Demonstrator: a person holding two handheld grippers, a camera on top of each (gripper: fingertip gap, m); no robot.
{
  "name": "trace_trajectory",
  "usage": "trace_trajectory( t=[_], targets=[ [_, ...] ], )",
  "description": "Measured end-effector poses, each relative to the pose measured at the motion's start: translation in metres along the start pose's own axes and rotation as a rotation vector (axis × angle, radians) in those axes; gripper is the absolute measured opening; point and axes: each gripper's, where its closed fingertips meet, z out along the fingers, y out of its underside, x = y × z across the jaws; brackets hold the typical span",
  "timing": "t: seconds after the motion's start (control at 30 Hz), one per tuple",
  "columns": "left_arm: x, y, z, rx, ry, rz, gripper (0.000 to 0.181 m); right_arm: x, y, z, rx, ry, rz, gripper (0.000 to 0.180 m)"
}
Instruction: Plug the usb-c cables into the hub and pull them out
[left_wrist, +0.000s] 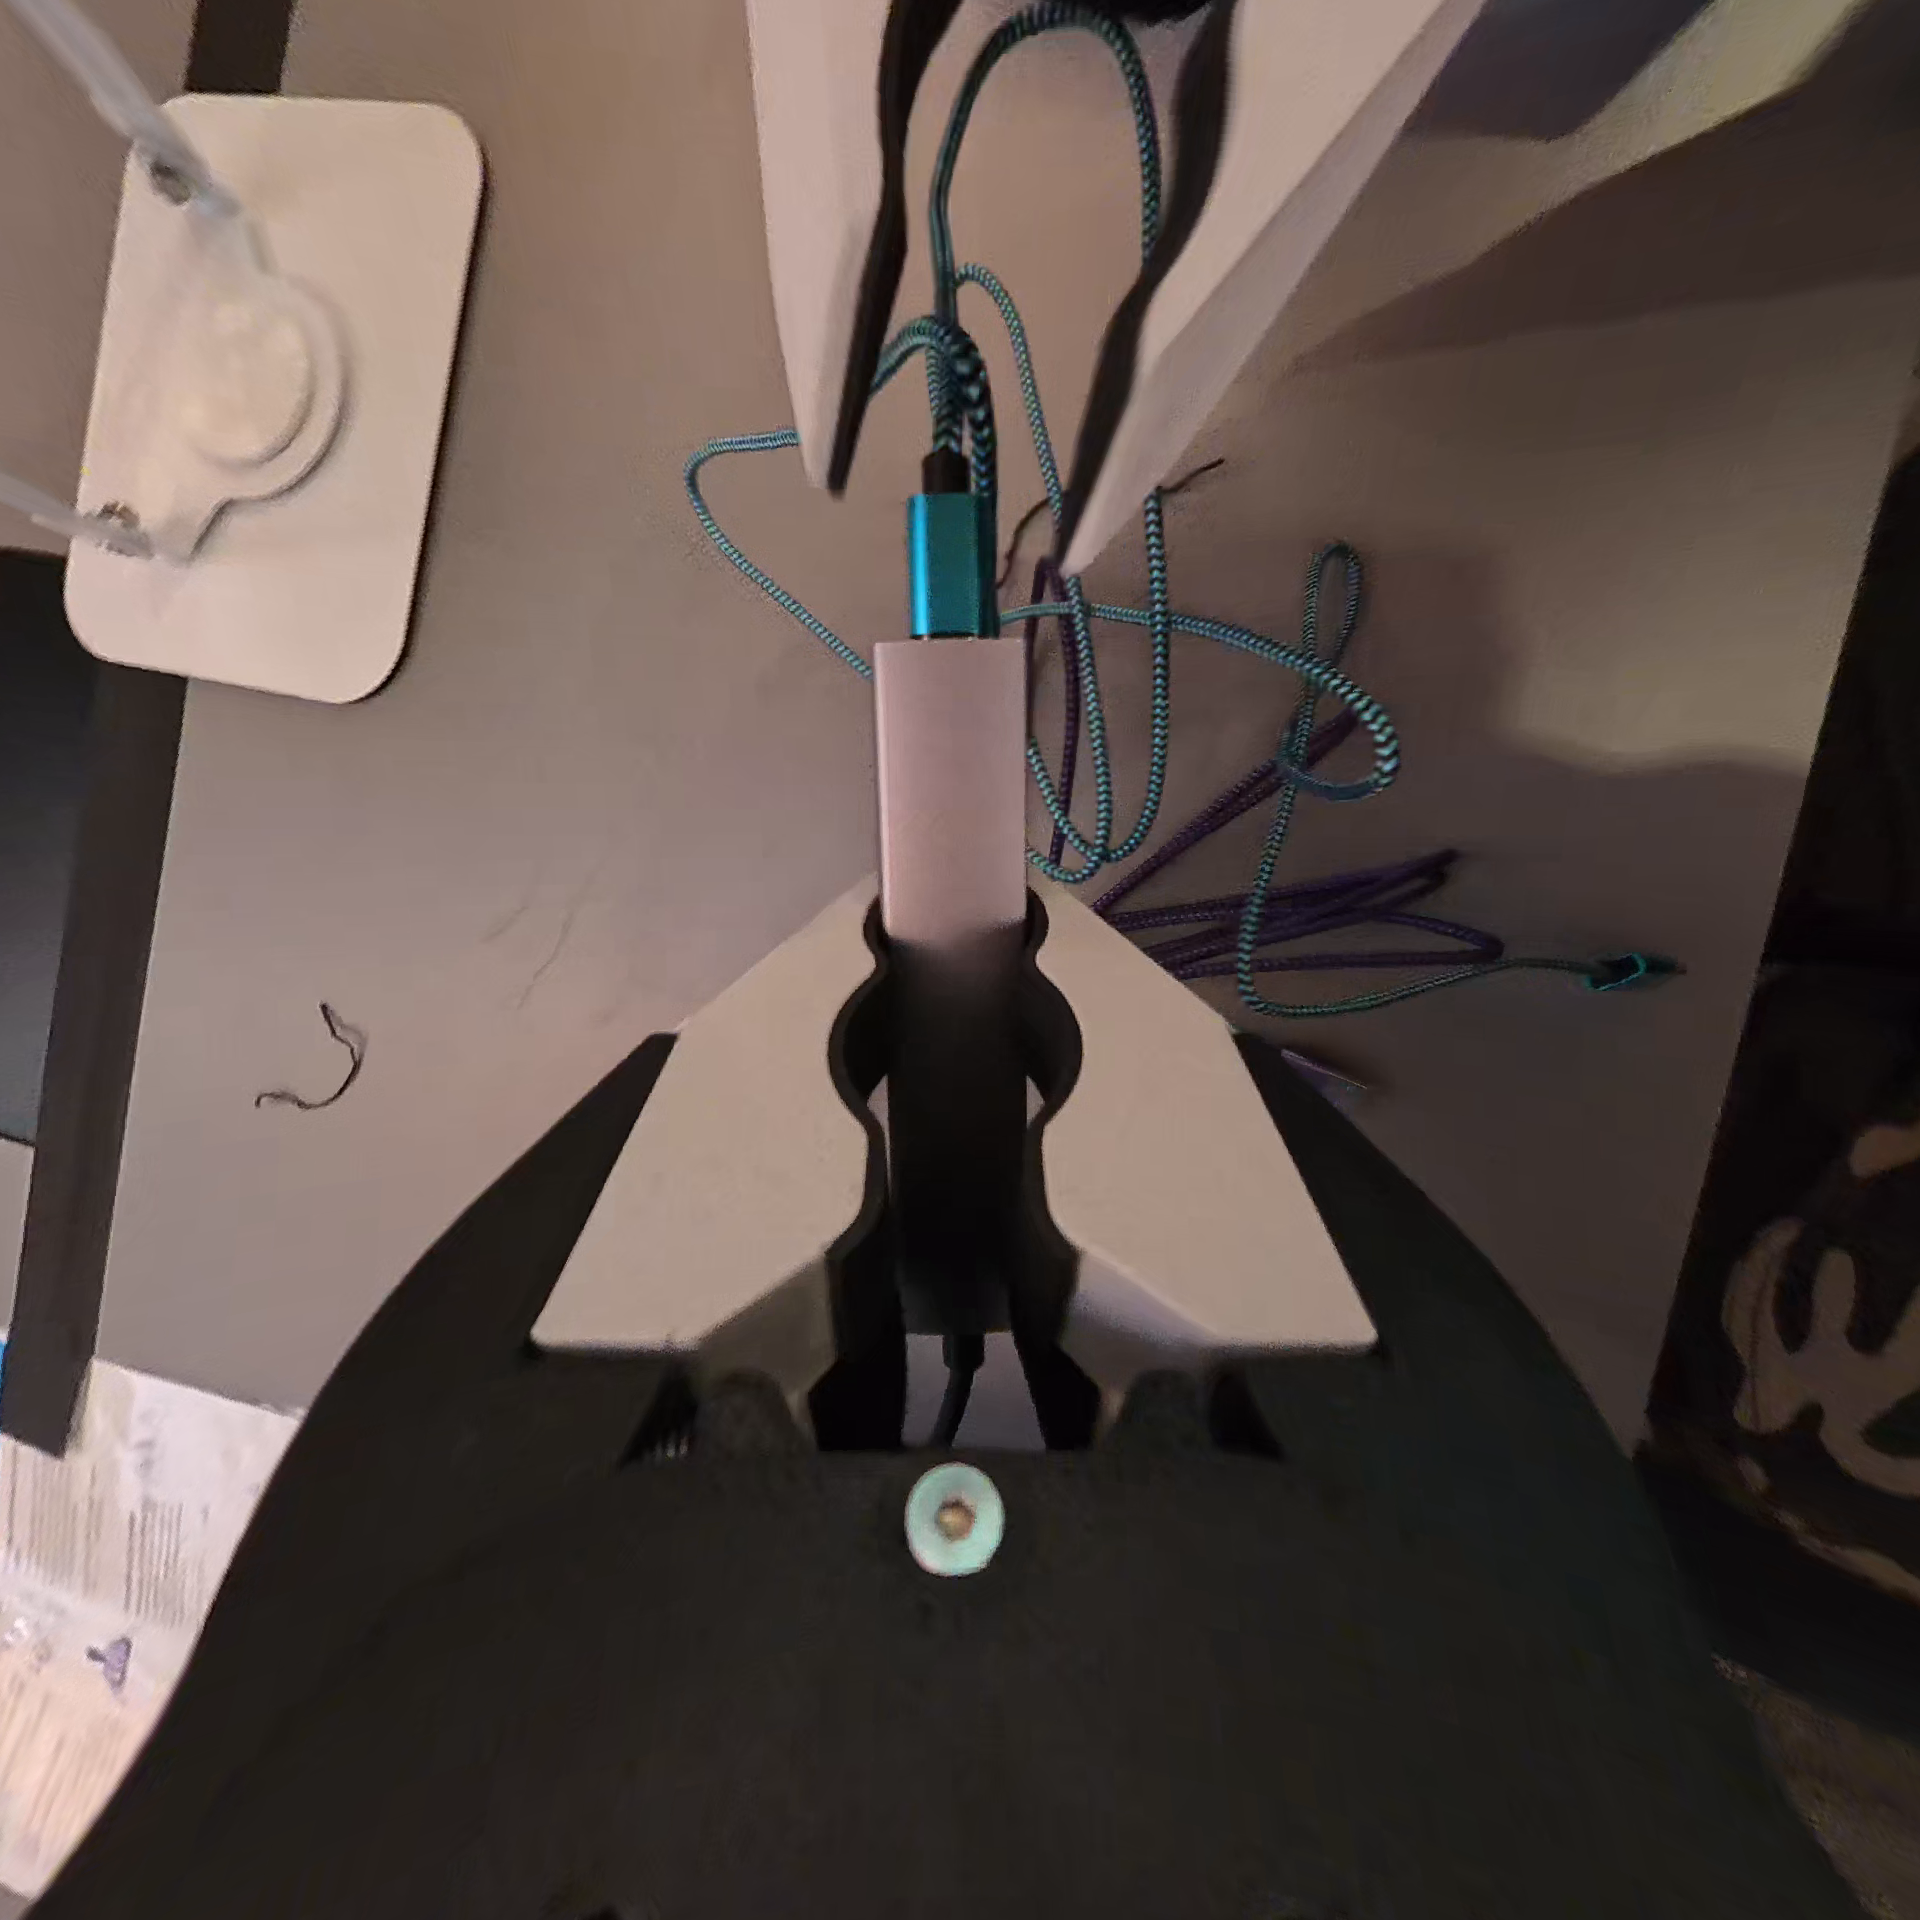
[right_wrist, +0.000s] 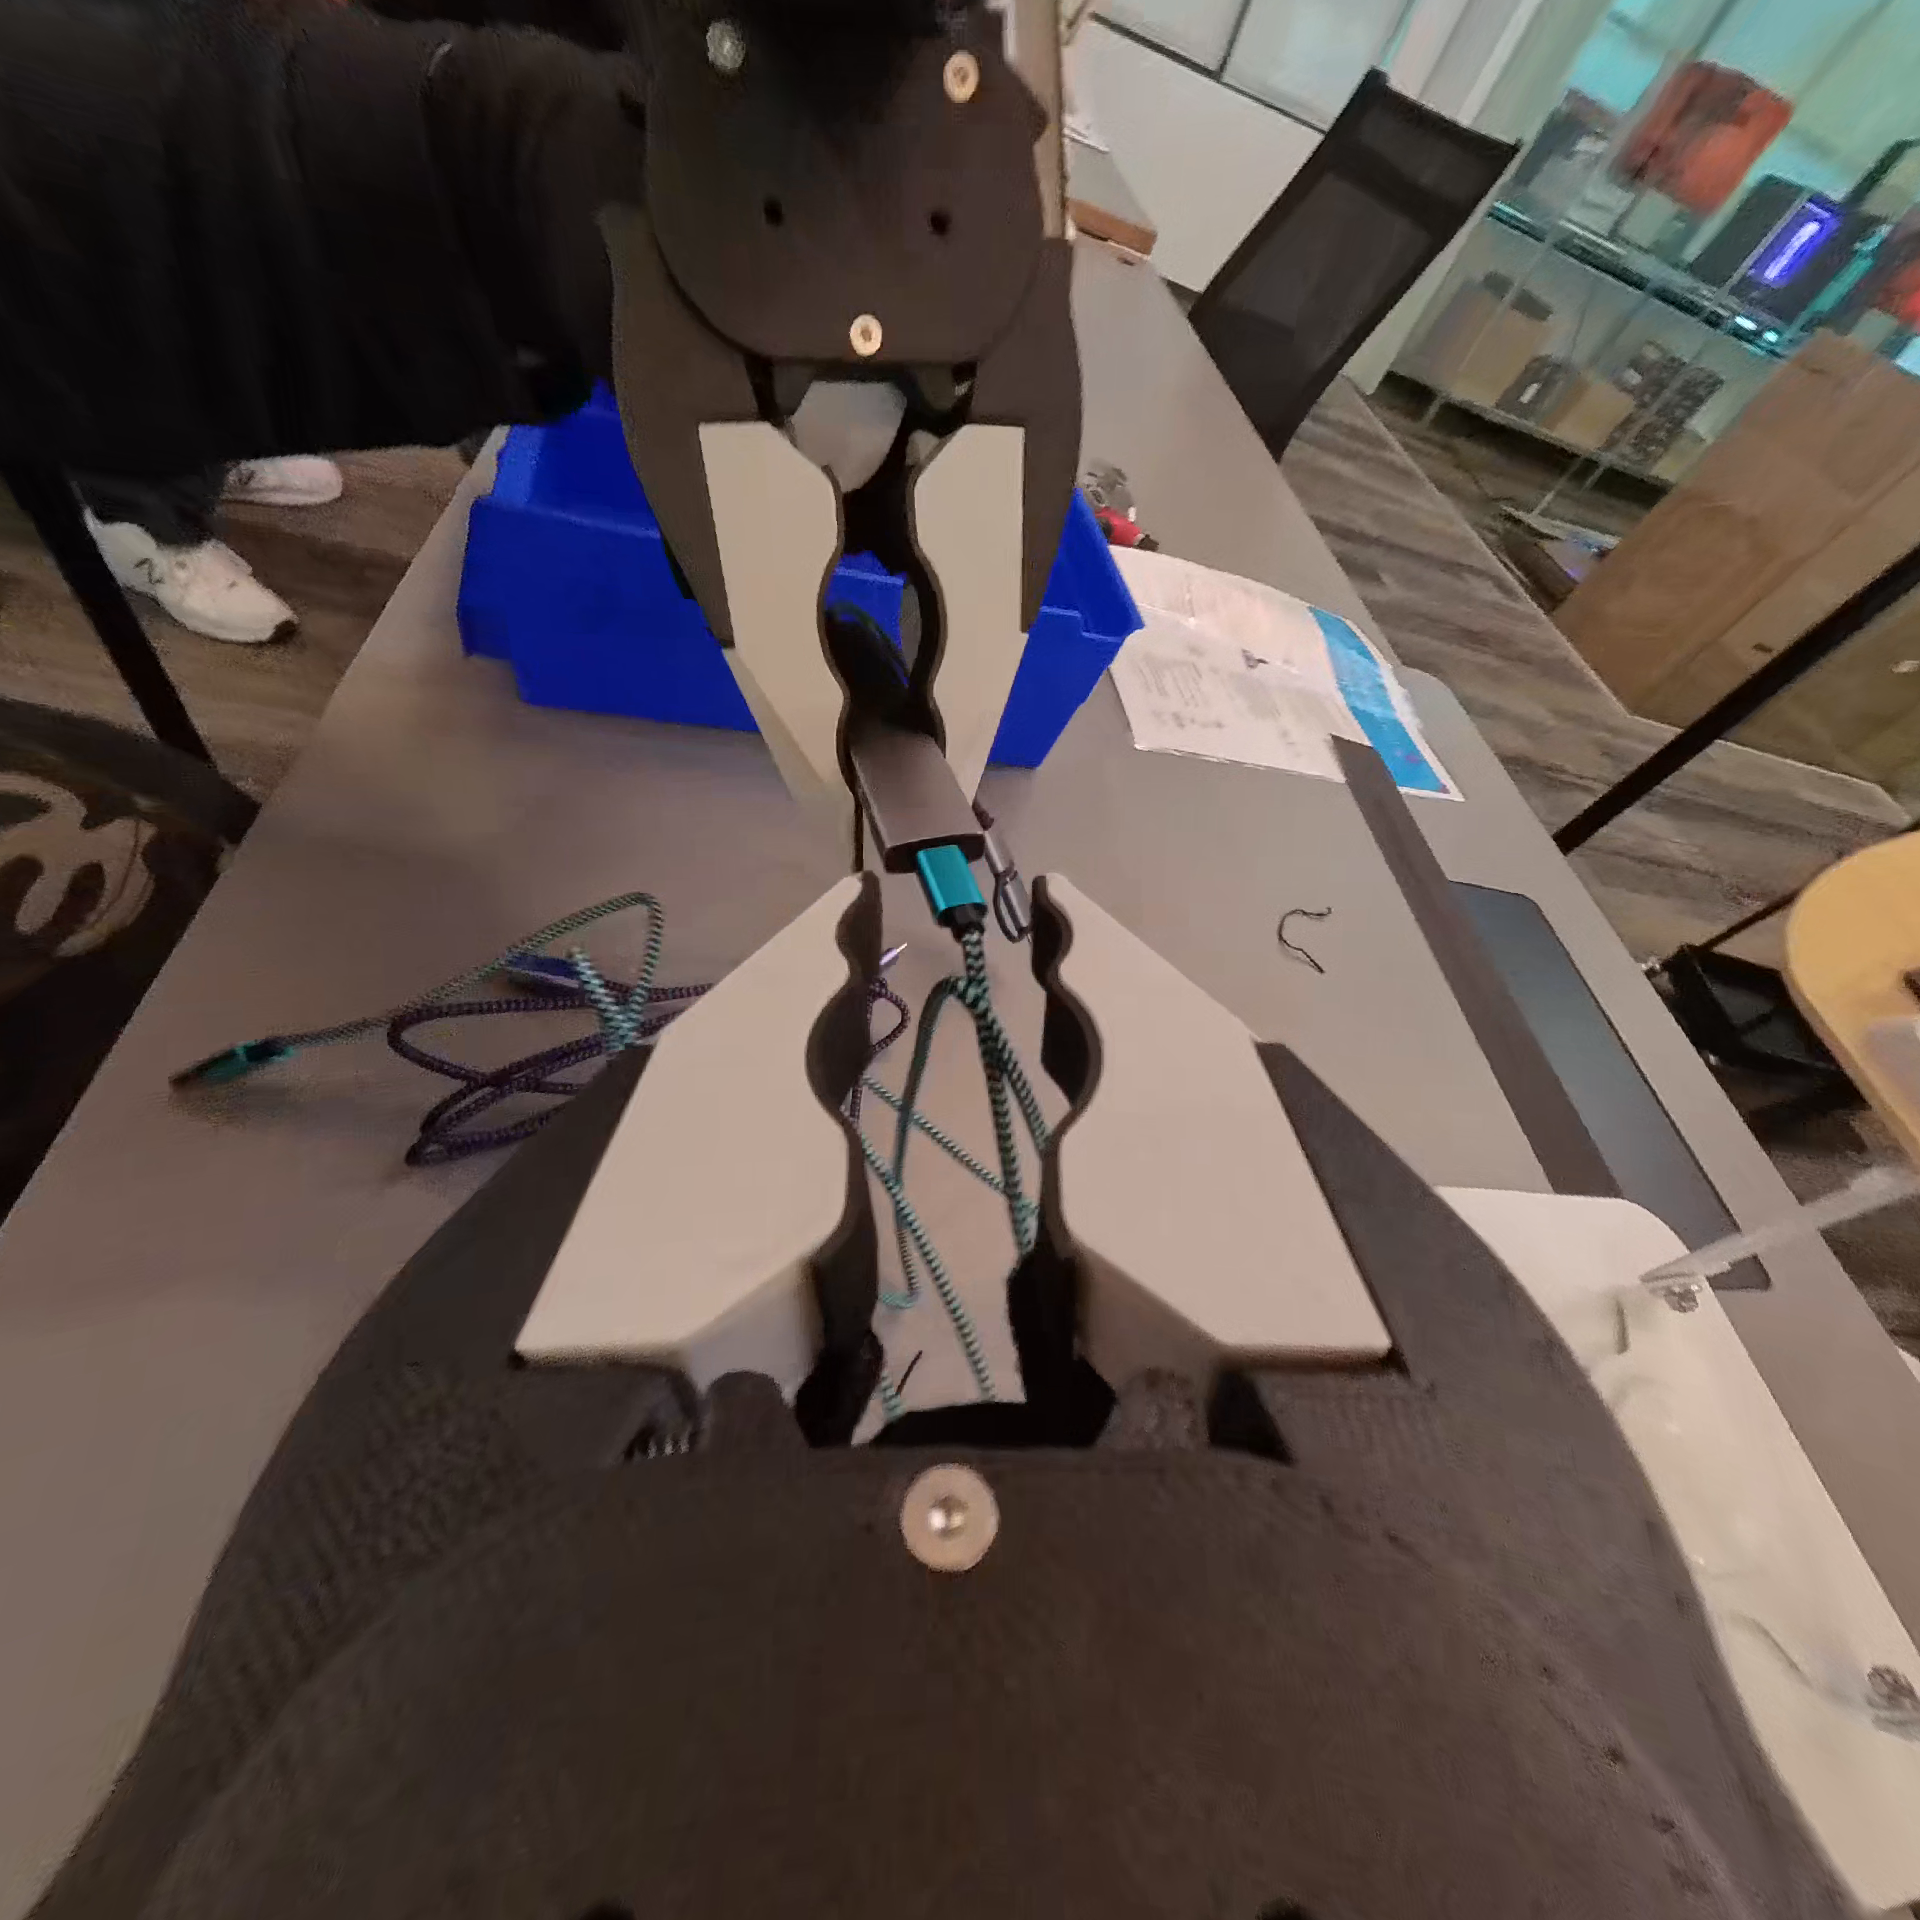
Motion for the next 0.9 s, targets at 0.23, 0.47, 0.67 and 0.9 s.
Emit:
trace_trajectory(
  t=[0.23,0.47,0.67,0.9],
  targets=[
    [0.01,-0.003,0.002,-0.003,0.062,0.067,0.016,-0.014,0.009,0.007,0.04,-0.096,0.023,0.009],
    [0.011,-0.012,0.005,0.018,0.079,0.072,0.021,-0.019,0.006,0.01,0.094,-0.087,0.044,0.008],
    [0.023,-0.012,0.015,-0.073,0.147,0.101,0.016,-0.026,0.006,0.014,0.114,-0.108,0.021,0.007],
    [0.042,-0.011,0.026,-0.11,0.303,0.074,0.021,-0.033,0.004,0.012,0.152,-0.162,0.018,0.008]
  ],
)
